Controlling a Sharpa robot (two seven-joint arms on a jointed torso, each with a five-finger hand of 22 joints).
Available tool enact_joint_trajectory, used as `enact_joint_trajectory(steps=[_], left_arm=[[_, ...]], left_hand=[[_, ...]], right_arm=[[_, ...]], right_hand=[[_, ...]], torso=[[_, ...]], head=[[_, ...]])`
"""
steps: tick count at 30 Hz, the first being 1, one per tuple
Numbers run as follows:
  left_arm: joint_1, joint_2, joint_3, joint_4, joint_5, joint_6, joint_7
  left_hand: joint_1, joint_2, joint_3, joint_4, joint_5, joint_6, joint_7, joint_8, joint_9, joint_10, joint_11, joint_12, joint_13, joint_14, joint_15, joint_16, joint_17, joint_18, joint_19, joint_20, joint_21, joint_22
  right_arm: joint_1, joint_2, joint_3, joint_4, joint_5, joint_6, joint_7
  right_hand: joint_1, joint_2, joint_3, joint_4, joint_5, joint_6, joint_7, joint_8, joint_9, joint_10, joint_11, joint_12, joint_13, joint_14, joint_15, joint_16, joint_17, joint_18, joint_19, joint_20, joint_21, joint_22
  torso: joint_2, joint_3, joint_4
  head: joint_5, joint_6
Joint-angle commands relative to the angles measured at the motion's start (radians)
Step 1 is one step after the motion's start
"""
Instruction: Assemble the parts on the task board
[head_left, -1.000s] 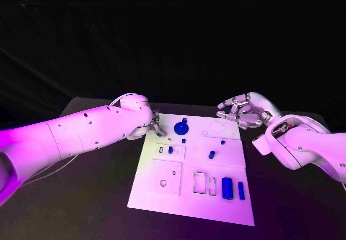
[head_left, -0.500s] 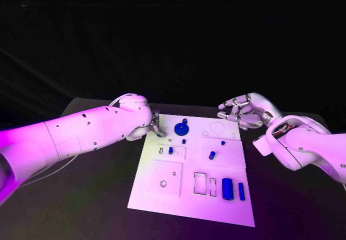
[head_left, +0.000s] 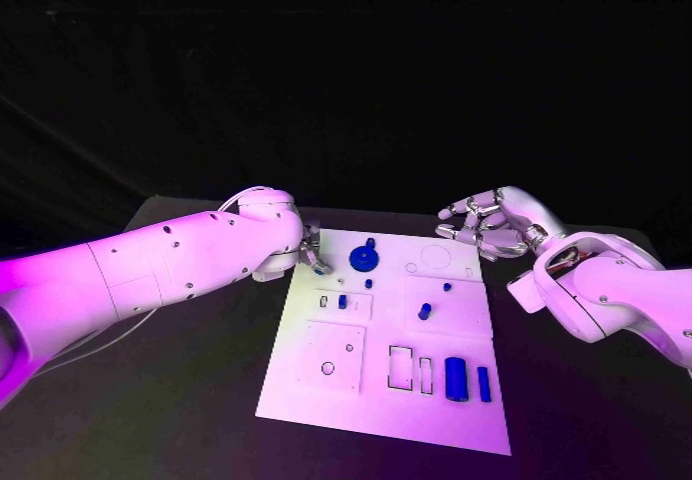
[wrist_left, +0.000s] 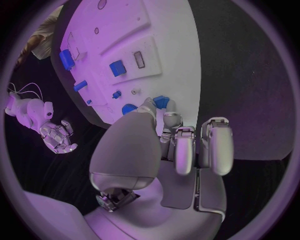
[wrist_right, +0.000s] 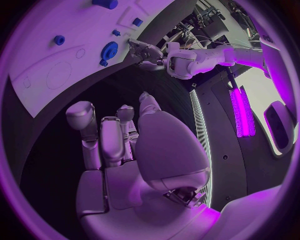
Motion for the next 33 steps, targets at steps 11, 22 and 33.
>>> enact_joint_trajectory(steps=[11,22,33], left_arm=[[-0.016,-0.012,-0.011,-0.008,0.045,0.076,-0.025],[-0.015,-0.021,-0.01,-0.003,0.047,0.09,-0.024],[-0.015,-0.026,-0.01,-0.005,0.062,0.086,-0.021]], left_hand=[[-0.023,-0.053,0.251,-0.133,0.068,-0.004,0.014,-0.019,-0.023,-0.014,0.011,-0.012,-0.006,0.105,0.011,0.007,0.263,0.002,0.011,0.008,-0.007,0.112],[-0.075,-0.105,0.476,-0.19,0.185,0.001,0.025,-0.027,-0.048,-0.018,0.022,-0.012,-0.008,0.105,0.022,0.007,0.263,0.003,0.009,0.019,-0.007,0.113],[-0.092,-0.11,0.516,-0.222,0.183,0.002,0.026,-0.025,-0.052,-0.014,0.022,-0.007,-0.003,0.105,0.023,0.007,0.263,0.003,0.009,0.02,-0.007,0.113]], right_arm=[[-0.001,0.004,0.0,-0.006,-0.003,0.011,0.006],[-0.001,0.005,0.0,-0.009,-0.001,0.012,0.006],[-0.001,-0.001,0.0,-0.009,-0.001,0.013,0.005]], right_hand=[[-0.009,0.016,-0.008,0.005,0.006,-0.009,0.0,0.005,0.002,-0.003,-0.003,0.005,-0.002,0.001,0.0,-0.005,0.0,0.019,0.006,-0.002,-0.007,-0.001],[-0.011,0.017,-0.009,0.005,0.006,-0.009,0.0,0.005,0.002,-0.003,-0.002,0.005,-0.002,0.001,0.0,-0.005,0.0,0.019,0.007,-0.002,-0.007,-0.001],[-0.012,0.018,-0.009,0.005,0.006,-0.009,0.0,0.005,0.002,-0.002,-0.002,0.007,-0.001,0.001,0.0,-0.005,0.0,0.019,0.007,-0.002,-0.007,-0.001]], torso=[[0.001,-0.0002,-0.0002],[0.0,0.0001,0.0004],[0.001,0.0001,-0.0002]], head=[[0.0,0.001],[0.001,0.002],[0.002,0.003]])
